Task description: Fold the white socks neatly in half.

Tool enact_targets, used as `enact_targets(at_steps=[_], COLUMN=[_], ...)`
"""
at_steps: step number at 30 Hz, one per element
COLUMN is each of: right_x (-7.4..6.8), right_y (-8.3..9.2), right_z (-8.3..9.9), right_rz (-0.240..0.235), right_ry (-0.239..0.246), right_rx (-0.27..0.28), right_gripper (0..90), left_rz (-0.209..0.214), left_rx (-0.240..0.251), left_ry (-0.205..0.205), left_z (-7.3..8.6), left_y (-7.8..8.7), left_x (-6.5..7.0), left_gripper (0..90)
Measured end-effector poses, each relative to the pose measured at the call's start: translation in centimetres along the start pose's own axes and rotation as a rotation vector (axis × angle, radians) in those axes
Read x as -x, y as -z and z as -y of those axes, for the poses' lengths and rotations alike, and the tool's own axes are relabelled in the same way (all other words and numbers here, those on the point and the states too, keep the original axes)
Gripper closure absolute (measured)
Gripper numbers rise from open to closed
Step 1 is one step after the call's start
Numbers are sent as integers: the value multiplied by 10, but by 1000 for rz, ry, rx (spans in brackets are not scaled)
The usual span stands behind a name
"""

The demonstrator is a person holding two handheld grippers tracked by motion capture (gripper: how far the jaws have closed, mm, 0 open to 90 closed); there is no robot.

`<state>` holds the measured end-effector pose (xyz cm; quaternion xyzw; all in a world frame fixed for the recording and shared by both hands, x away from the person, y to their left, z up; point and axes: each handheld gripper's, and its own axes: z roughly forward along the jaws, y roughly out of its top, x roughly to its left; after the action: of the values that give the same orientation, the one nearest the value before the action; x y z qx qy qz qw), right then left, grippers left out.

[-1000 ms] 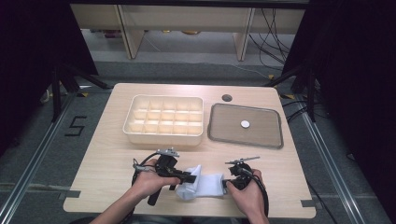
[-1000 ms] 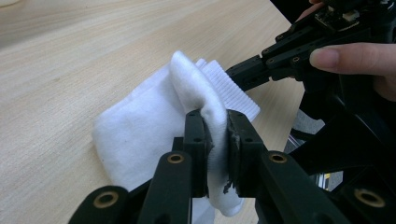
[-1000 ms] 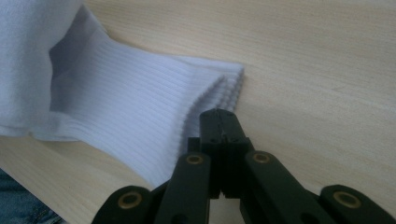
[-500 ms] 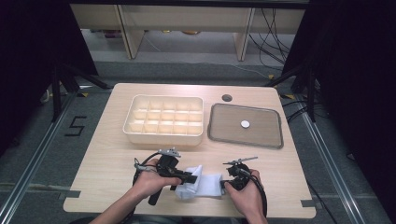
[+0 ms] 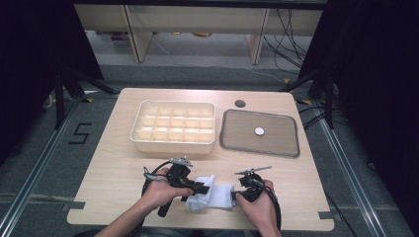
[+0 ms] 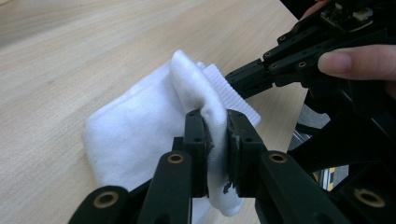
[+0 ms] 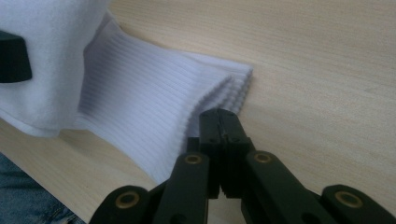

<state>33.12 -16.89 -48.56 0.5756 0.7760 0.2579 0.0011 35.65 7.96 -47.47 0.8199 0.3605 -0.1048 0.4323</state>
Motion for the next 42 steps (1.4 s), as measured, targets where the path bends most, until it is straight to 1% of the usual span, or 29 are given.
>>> enact_targets(at_steps=[1,4,8,9,10,13,14,15,16,18,20,21,24,25,26,27,28,29,31,32,33,34,35,36,38,39,40,41,42], right_x=[0,-1,1,1,-1,-3,-2,-3,-3,-3,-4,-3,-4,-4,-5,-5,-6,-8,-8,-7,-6,-6,-6,-7,-7,-7,-7,-7,-7], right_y=[0,0,-1,-1,-1,-1,-1,-1,-1,-2,-2,-2,-2,-2,-3,-2,-3,-2,-3,-3,-4,-4,-4,-4,-4,-4,-4,-4,-4], right_z=[0,0,1,1,1,1,1,1,1,2,2,2,2,2,1,2,2,2,2,2,2,2,2,2,2,2,2,2,2], right_rz=[0,4,-4,-2,1,1,1,2,-16,-14,-11,-10,-5,-4,-6,-10,-6,-9,-6,-31,-19,-21,-19,-19,-19,-19,-19,-18,-13], right_ry=[0,-1,48,52,30,9,26,25,40,62,60,63,61,62,55,54,47,20,39,56,77,76,75,74,73,73,73,74,71], right_rx=[0,-2,10,9,5,-3,1,-5,4,16,12,13,15,17,13,1,1,-7,-2,9,12,9,9,9,9,9,9,8,-2], right_gripper=[898,899,899,899,899,899,899,899,899,899,899,899,899,899,899,899,899,899,899,899,899,898,899,899,898,898,898,898,898], left_rz=[9,23,8,9,6,4,0,1,-8,9,7,4,6,-13,-20,-15,11,8,13,17,6,-1,17,21,6,-3,-3,8,4], left_rx=[27,10,13,27,26,26,13,24,-3,6,7,23,18,-20,-26,-20,0,15,-4,-10,7,-19,-3,-7,-9,-29,-29,5,-3], left_ry=[1,-2,-4,-3,-5,-1,-4,-2,-8,-11,-8,-5,-10,-15,-14,-10,-9,-13,-10,-19,-9,-13,-18,-16,-16,-19,-19,-12,-14], left_z=[1,0,-1,0,-1,-2,-2,-2,-3,-2,-2,-1,-1,-3,-3,-2,-1,0,-1,-1,0,-2,-1,-1,-1,-2,-2,0,-1], left_y=[-2,-2,-2,-3,-3,-2,-1,-2,0,-2,-3,-4,-5,-2,-2,-3,-5,-7,-7,-7,-9,-8,-9,-9,-10,-9,-9,-12,-12], left_x=[0,-1,-1,-1,-1,-1,-1,0,0,-1,-1,0,0,1,2,2,1,1,1,0,2,3,2,2,3,3,3,3,3], left_gripper=[793,793,793,793,793,793,793,793,793,793,793,793,793,793,793,793,793,793,793,793,793,793,793,793,793,792,792,792,792])
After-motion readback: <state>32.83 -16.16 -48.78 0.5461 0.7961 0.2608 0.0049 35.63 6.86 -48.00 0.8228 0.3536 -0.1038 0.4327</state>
